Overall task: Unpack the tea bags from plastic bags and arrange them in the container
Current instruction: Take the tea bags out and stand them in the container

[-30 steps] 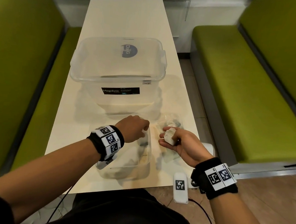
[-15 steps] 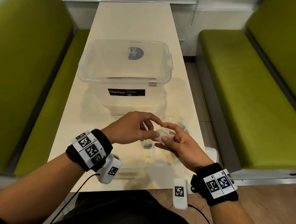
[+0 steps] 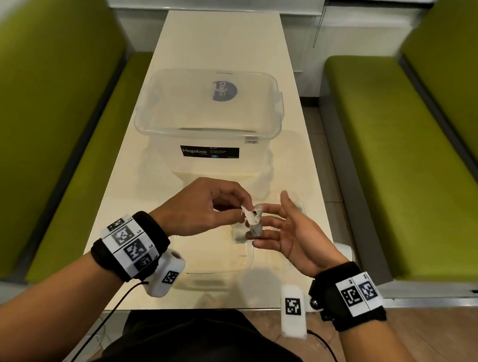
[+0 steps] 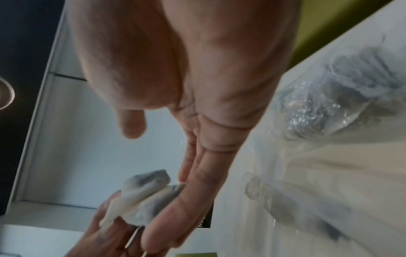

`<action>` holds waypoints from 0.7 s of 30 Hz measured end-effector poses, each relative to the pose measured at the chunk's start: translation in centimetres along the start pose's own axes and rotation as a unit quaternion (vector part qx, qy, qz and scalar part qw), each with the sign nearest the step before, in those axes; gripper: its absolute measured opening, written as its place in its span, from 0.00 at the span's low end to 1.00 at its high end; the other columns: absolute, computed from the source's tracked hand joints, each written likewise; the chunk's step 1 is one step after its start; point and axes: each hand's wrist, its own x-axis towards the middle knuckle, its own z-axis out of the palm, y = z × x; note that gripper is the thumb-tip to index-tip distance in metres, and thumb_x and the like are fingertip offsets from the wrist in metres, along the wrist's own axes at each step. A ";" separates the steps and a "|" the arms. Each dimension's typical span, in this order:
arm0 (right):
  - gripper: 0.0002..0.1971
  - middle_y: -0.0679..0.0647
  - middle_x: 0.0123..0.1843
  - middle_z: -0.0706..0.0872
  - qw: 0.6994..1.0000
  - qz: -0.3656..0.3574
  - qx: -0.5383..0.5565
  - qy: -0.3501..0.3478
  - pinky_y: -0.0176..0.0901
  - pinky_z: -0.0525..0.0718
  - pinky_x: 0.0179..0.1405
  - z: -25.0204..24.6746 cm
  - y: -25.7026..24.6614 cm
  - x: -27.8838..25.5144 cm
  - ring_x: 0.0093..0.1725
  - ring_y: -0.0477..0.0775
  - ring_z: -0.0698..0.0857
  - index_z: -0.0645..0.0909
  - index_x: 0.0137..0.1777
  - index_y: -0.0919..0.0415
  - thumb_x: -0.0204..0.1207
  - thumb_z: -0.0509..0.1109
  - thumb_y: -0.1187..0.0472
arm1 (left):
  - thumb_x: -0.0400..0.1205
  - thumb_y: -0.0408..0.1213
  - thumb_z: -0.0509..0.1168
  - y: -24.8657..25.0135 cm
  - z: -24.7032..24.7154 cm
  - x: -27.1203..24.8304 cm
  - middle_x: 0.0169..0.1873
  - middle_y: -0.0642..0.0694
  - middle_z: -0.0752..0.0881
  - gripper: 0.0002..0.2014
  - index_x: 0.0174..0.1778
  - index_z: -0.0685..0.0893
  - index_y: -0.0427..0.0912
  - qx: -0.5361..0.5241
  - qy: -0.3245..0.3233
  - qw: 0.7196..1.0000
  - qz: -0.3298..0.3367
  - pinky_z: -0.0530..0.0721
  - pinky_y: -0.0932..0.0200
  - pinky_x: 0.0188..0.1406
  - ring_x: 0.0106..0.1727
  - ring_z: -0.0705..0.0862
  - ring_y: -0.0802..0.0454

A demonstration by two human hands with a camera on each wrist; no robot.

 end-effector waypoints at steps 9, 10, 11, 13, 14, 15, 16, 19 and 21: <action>0.12 0.65 0.53 0.92 1.000 -0.005 -0.020 -0.016 0.48 0.93 0.45 0.5 -0.5 0.2 0.48 0.67 0.92 0.87 0.56 0.66 0.73 0.74 0.66 | 0.81 0.35 0.76 0.1 0.2 -0.4 0.44 0.44 0.93 0.07 0.53 0.89 0.43 -0.029 0.018 0.999 -0.003 0.88 0.36 0.57 0.47 0.92 0.40; 0.13 0.65 0.55 0.92 1.000 -0.004 -0.018 -0.020 0.50 0.94 0.48 0.5 -0.4 0.3 0.50 0.68 0.92 0.86 0.58 0.67 0.74 0.74 0.65 | 0.80 0.33 0.77 0.0 0.3 -0.3 0.44 0.43 0.93 0.09 0.54 0.88 0.44 -0.033 0.020 0.999 -0.006 0.88 0.35 0.56 0.47 0.91 0.38; 0.15 0.65 0.57 0.91 1.000 -0.001 -0.021 -0.021 0.51 0.94 0.51 0.6 -0.4 0.3 0.52 0.69 0.91 0.85 0.61 0.70 0.76 0.73 0.63 | 0.80 0.33 0.77 -0.1 0.4 -0.3 0.45 0.43 0.92 0.11 0.56 0.87 0.46 -0.036 0.020 0.999 -0.009 0.88 0.35 0.56 0.47 0.91 0.38; 0.18 0.65 0.55 0.91 0.999 0.007 -0.043 -0.008 0.50 0.93 0.54 0.8 -0.3 0.6 0.53 0.69 0.91 0.83 0.64 0.74 0.82 0.72 0.59 | 0.78 0.33 0.79 -0.3 0.6 -0.2 0.45 0.42 0.92 0.15 0.58 0.86 0.48 -0.039 0.016 0.999 -0.013 0.89 0.36 0.56 0.46 0.91 0.36; 0.17 0.66 0.53 0.90 0.998 0.008 -0.054 0.002 0.50 0.93 0.54 0.9 -0.2 0.7 0.52 0.68 0.91 0.83 0.62 0.75 0.83 0.72 0.59 | 0.77 0.34 0.80 -0.3 0.7 -0.2 0.45 0.42 0.92 0.16 0.59 0.86 0.48 -0.043 0.012 0.999 -0.016 0.89 0.36 0.56 0.46 0.91 0.36; 0.12 0.67 0.51 0.90 0.998 0.008 -0.062 0.011 0.49 0.93 0.53 1.0 -0.1 0.8 0.51 0.68 0.92 0.83 0.58 0.73 0.83 0.72 0.62 | 0.77 0.35 0.80 -0.5 0.7 0.0 0.45 0.41 0.92 0.17 0.59 0.86 0.47 -0.050 0.009 0.998 -0.022 0.89 0.35 0.56 0.46 0.91 0.36; 0.08 0.68 0.51 0.90 0.998 0.007 -0.065 0.017 0.49 0.93 0.54 1.0 -0.1 0.8 0.50 0.68 0.92 0.83 0.56 0.70 0.83 0.72 0.65 | 0.76 0.35 0.80 -0.6 0.7 0.1 0.45 0.41 0.91 0.17 0.59 0.86 0.47 -0.058 0.008 0.998 -0.030 0.89 0.36 0.56 0.45 0.91 0.37; 0.10 0.73 0.56 0.90 0.999 -0.004 -0.050 0.011 0.53 0.91 0.61 0.8 0.1 0.9 0.55 0.72 0.91 0.81 0.61 0.70 0.82 0.69 0.74 | 0.77 0.32 0.79 -1.0 0.4 0.3 0.42 0.41 0.89 0.15 0.57 0.87 0.46 -0.083 0.025 0.995 -0.055 0.90 0.46 0.51 0.43 0.92 0.40; 0.13 0.76 0.59 0.89 0.999 -0.011 -0.045 0.007 0.54 0.91 0.61 0.7 0.1 1.0 0.56 0.73 0.90 0.79 0.64 0.71 0.81 0.68 0.79 | 0.78 0.29 0.78 -1.2 0.3 0.4 0.40 0.39 0.88 0.13 0.56 0.87 0.44 -0.092 0.042 0.993 -0.062 0.90 0.52 0.48 0.41 0.92 0.43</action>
